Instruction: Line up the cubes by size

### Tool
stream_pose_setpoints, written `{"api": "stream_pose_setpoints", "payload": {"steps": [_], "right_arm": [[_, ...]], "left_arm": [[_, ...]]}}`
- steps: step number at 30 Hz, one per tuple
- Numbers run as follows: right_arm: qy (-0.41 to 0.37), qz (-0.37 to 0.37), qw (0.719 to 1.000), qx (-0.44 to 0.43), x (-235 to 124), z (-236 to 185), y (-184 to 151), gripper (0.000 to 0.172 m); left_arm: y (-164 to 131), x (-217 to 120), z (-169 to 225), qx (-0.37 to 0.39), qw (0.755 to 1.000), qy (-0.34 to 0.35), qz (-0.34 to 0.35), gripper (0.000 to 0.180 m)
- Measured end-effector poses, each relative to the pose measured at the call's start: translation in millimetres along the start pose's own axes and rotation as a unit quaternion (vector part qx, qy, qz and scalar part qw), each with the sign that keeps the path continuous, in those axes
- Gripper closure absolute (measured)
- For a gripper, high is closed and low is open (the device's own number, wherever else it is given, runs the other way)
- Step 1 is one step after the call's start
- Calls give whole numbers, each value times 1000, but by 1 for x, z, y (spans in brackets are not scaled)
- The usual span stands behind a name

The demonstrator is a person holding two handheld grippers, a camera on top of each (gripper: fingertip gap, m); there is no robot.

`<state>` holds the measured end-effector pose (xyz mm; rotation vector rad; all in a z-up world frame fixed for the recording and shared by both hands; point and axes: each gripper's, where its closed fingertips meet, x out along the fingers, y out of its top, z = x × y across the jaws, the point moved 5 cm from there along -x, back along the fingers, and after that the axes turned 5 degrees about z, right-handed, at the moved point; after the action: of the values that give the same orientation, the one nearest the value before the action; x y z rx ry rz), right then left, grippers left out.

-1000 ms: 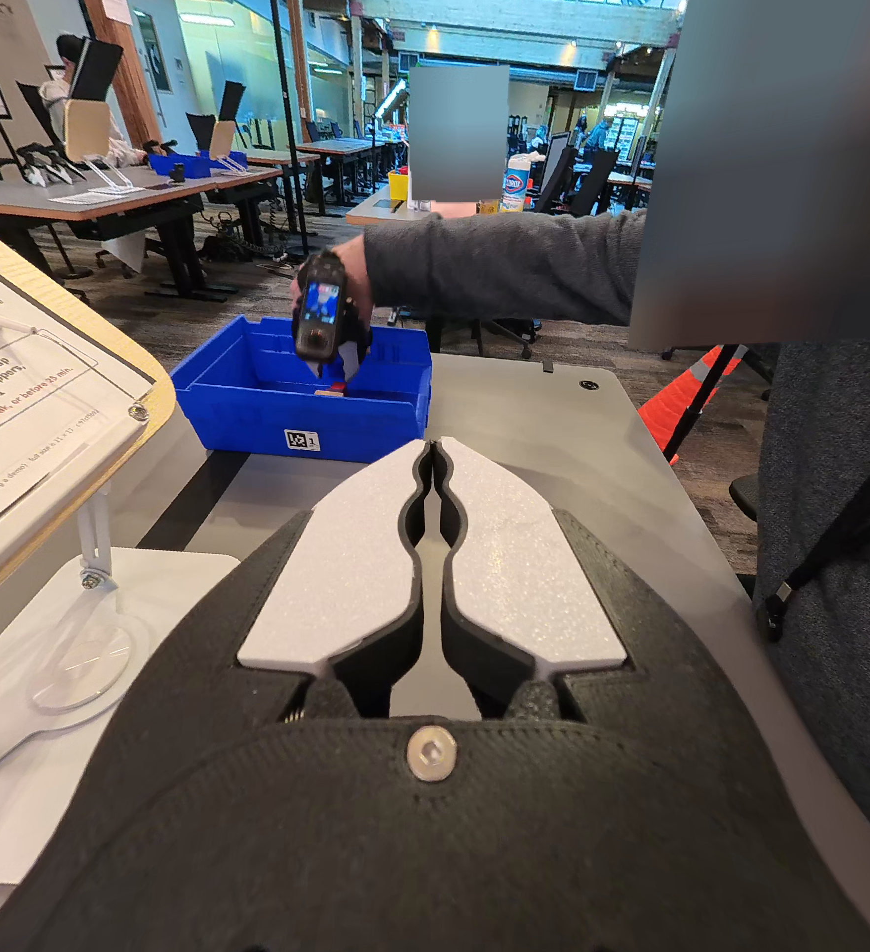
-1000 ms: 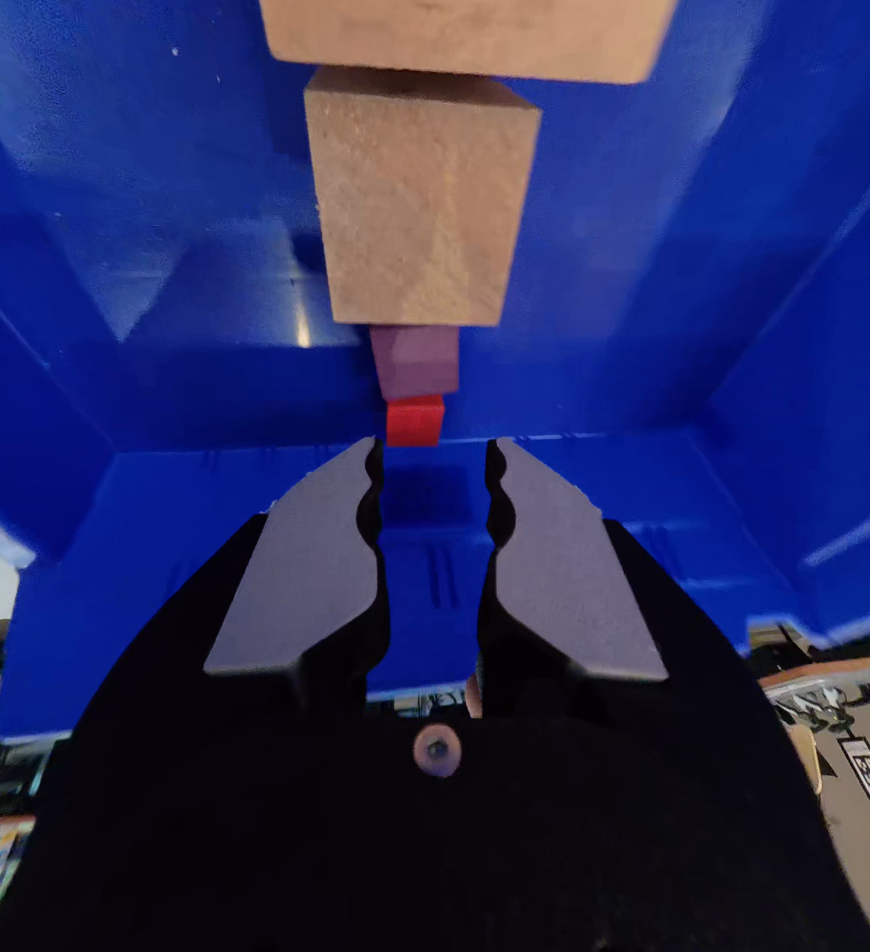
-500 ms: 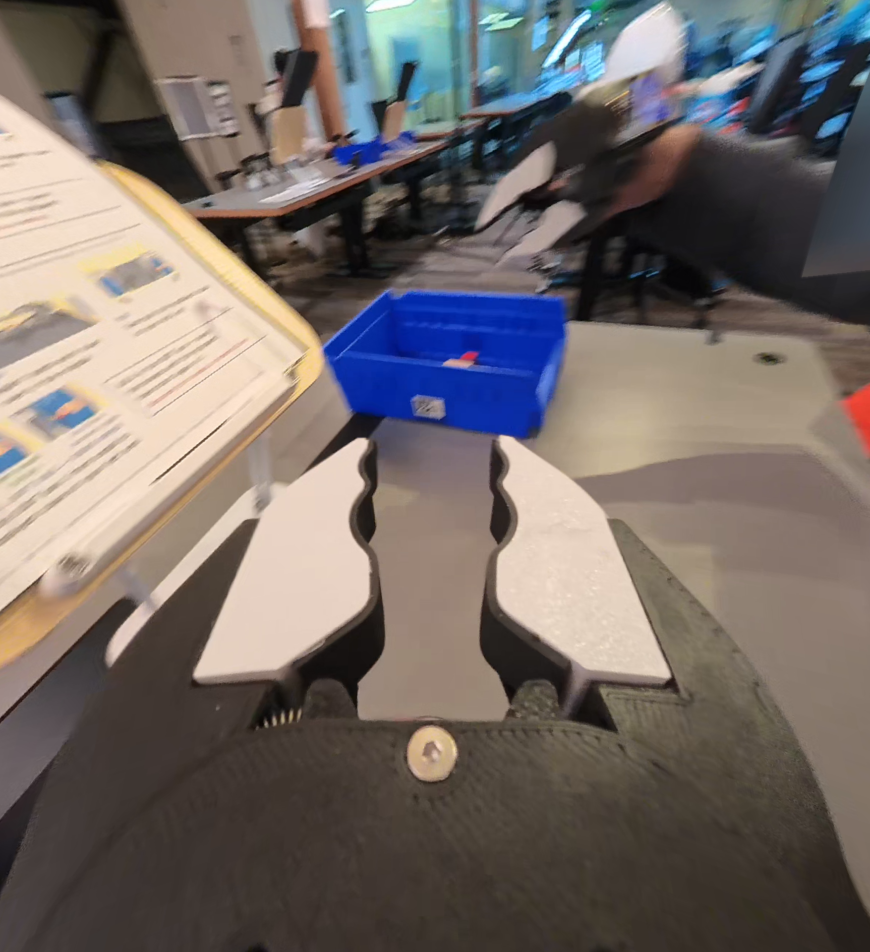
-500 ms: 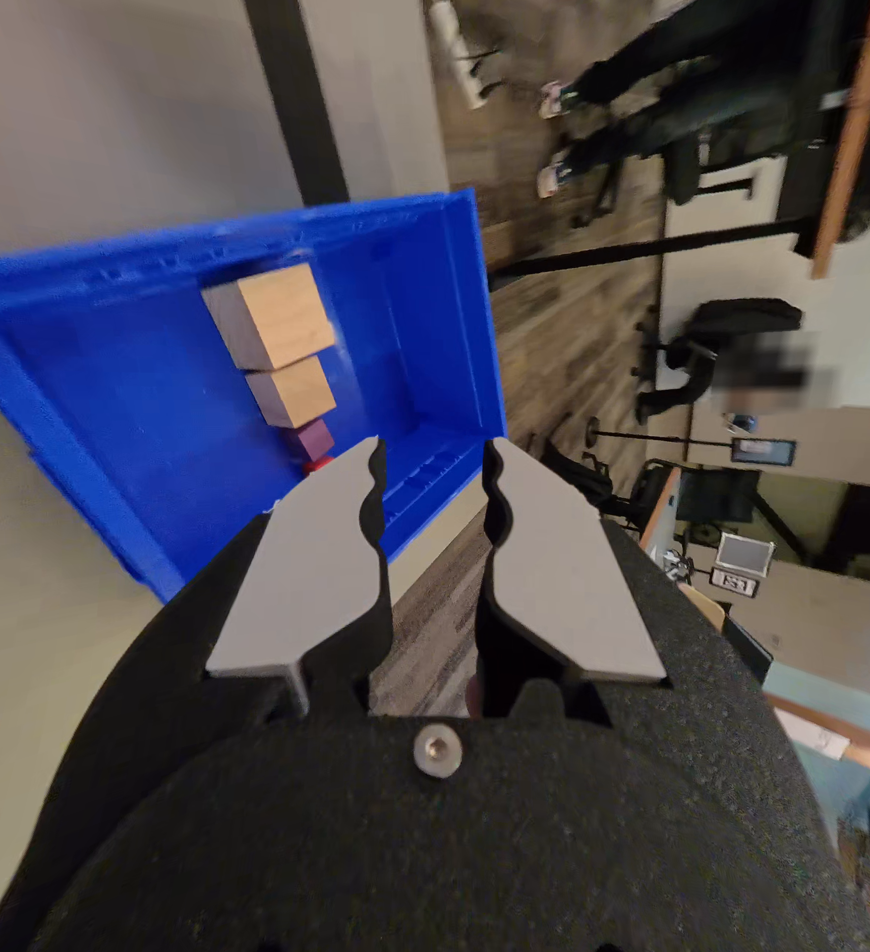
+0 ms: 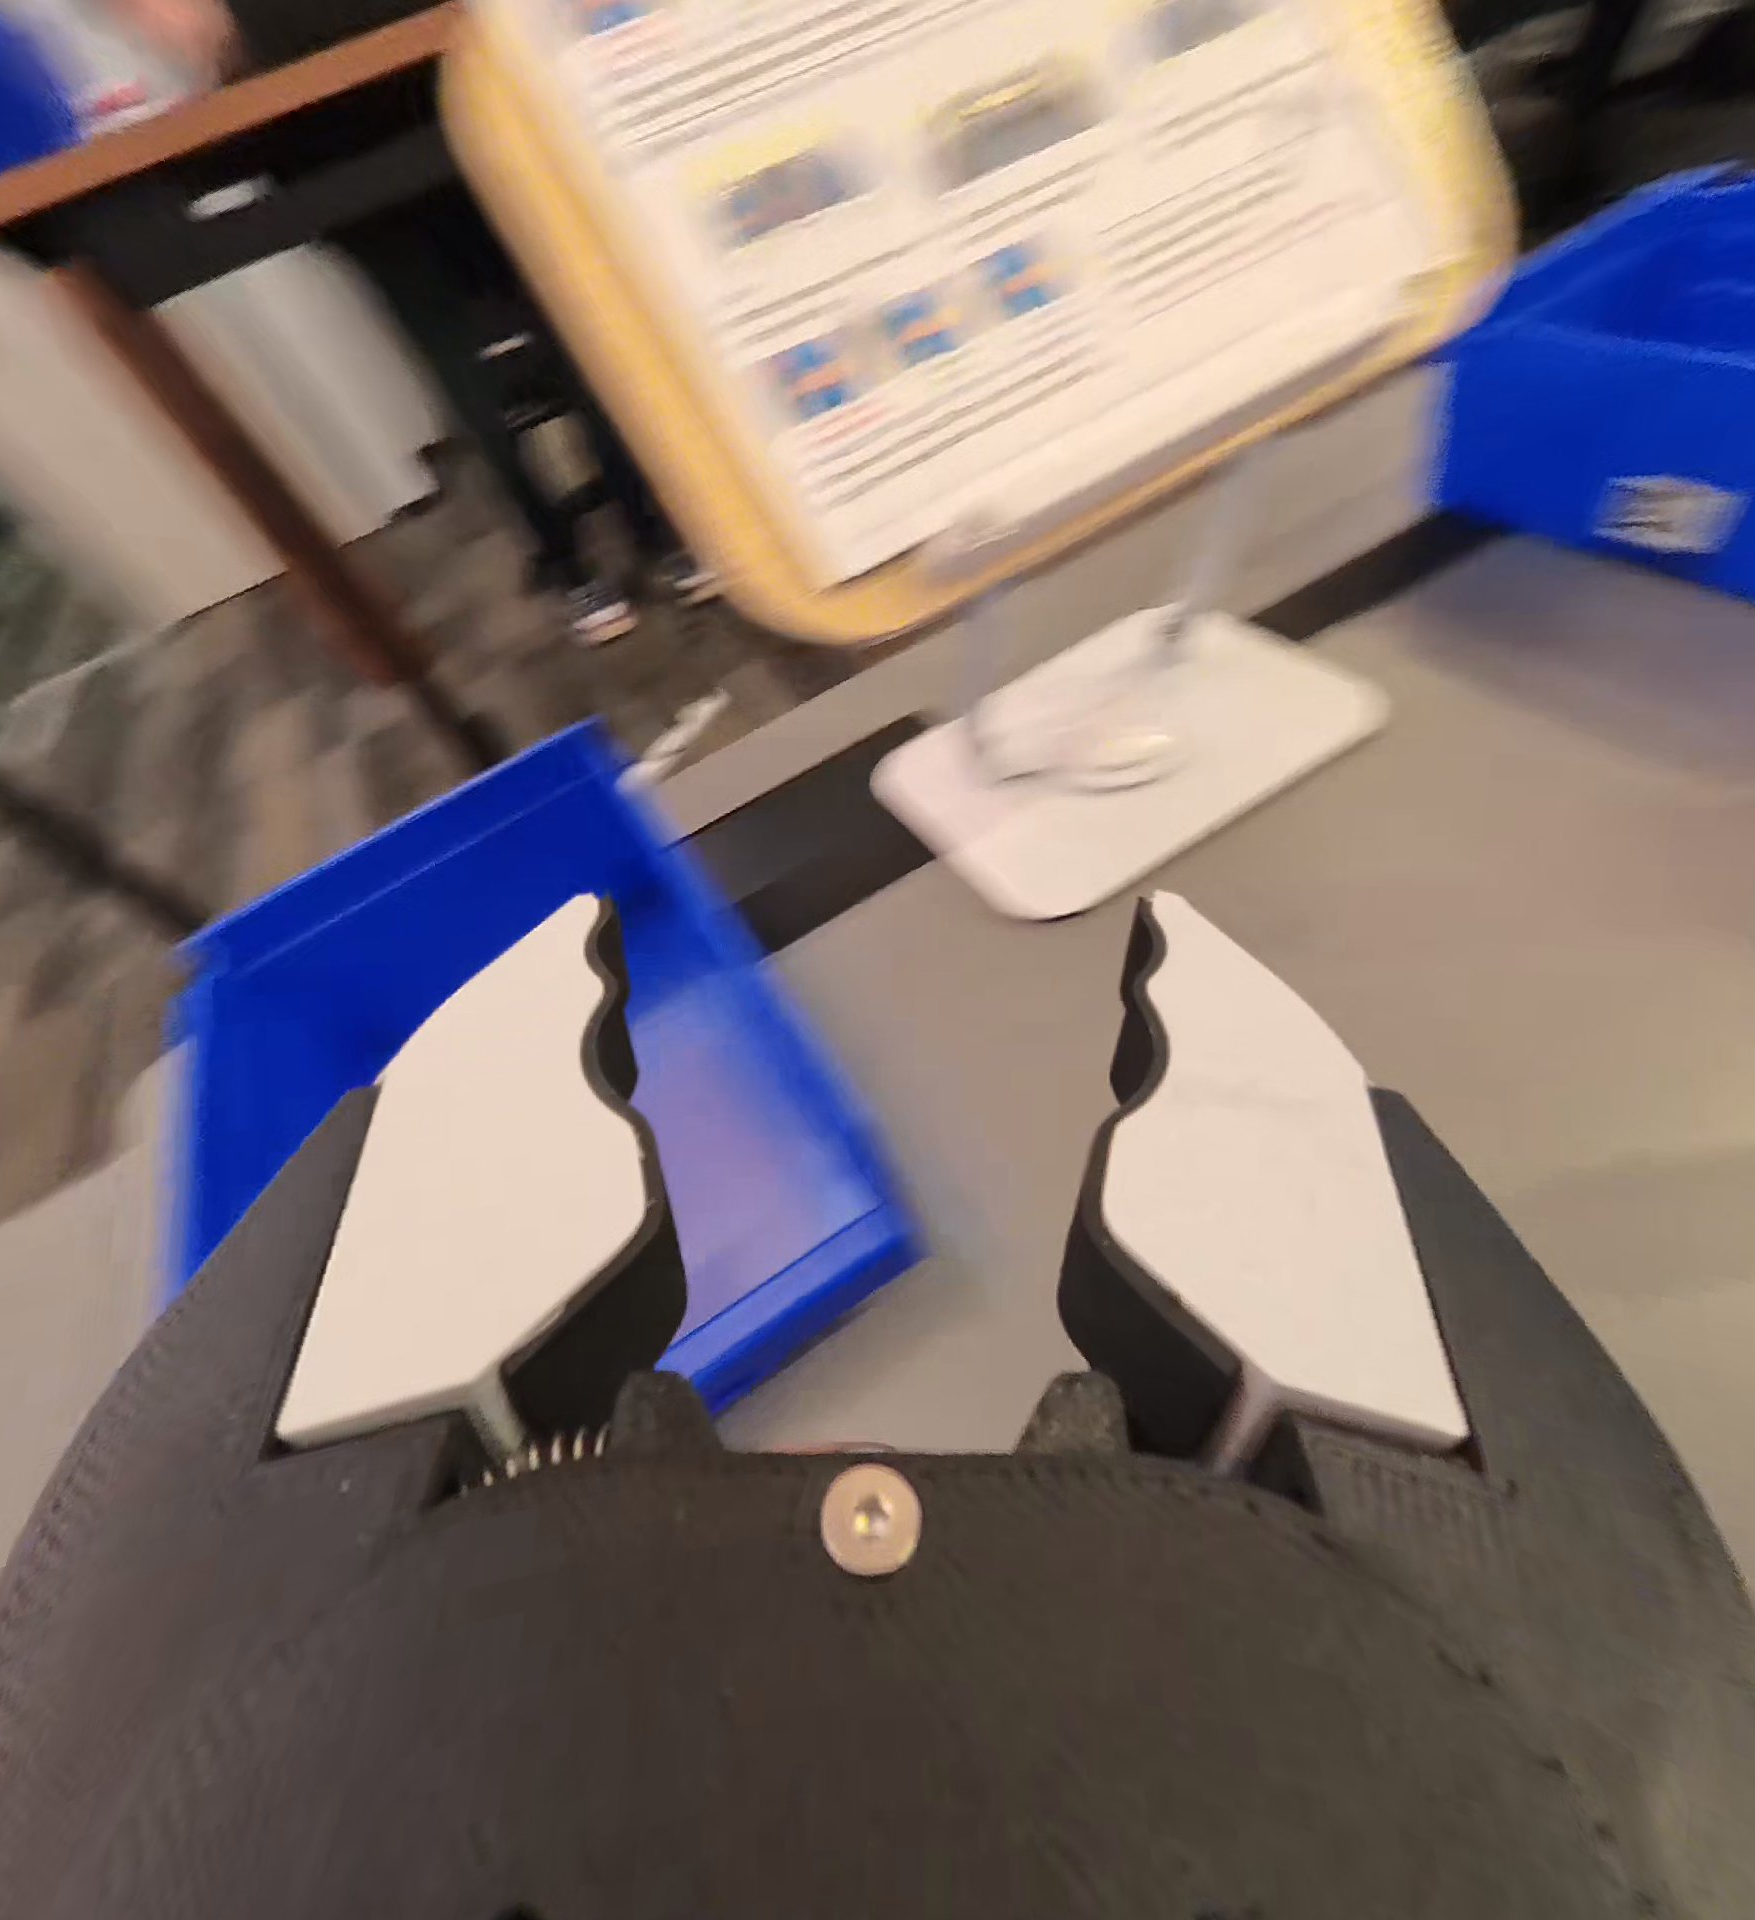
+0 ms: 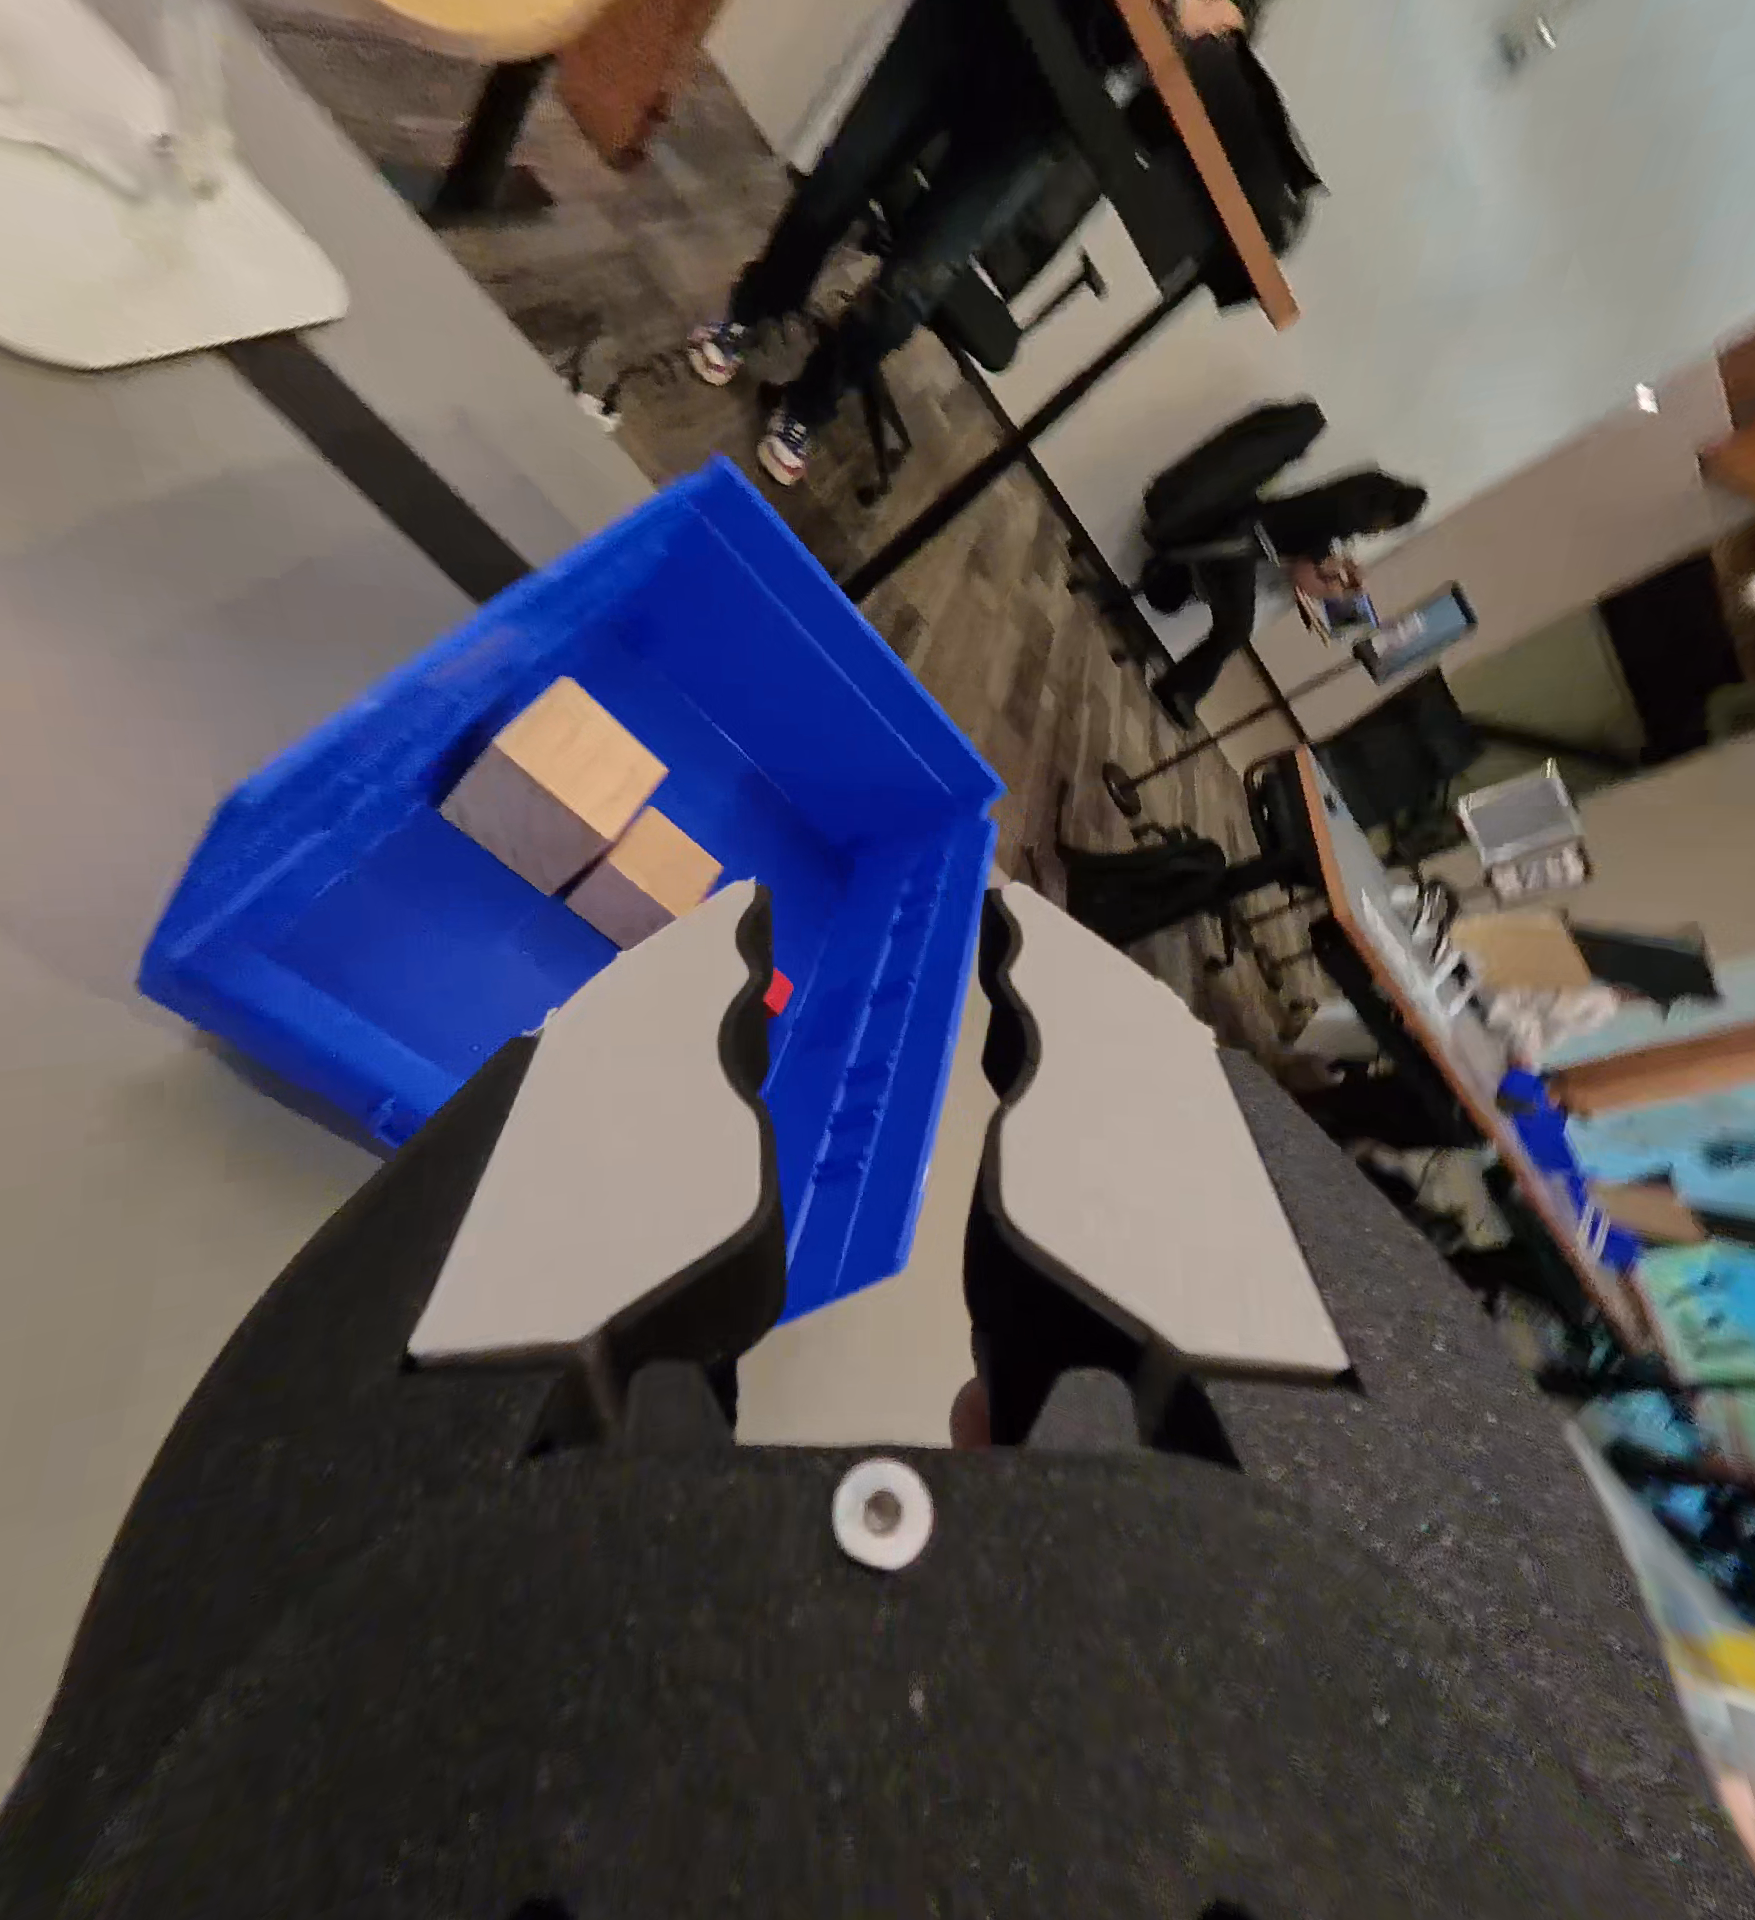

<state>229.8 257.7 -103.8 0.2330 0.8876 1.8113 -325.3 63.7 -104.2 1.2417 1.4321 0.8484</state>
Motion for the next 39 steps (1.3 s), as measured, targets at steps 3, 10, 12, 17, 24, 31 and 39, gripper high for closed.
{"api": "stream_pose_setpoints", "payload": {"steps": [3,10,12,17,24,31,39], "right_arm": [[-21,-15,993,111,1,22,-28,134],[-53,-38,967,247,18,51,-82,123],[-54,-41,959,274,24,53,-92,124],[-63,-53,945,317,37,57,-111,120],[-17,-90,933,349,54,42,-131,129],[8,-108,929,354,69,25,-136,138],[35,-122,919,373,86,13,-142,151]], "left_arm": [[-20,-18,-54,-32,995,93,-12,85],[-103,-46,-155,-140,957,240,-77,78],[-123,-41,-163,-186,953,224,-84,77],[-154,-25,-176,-229,943,213,-114,66],[-177,-5,-184,-251,942,163,-150,116],[-185,5,-181,-280,938,146,-145,171],[-184,8,-184,-266,940,146,-158,175]]}}
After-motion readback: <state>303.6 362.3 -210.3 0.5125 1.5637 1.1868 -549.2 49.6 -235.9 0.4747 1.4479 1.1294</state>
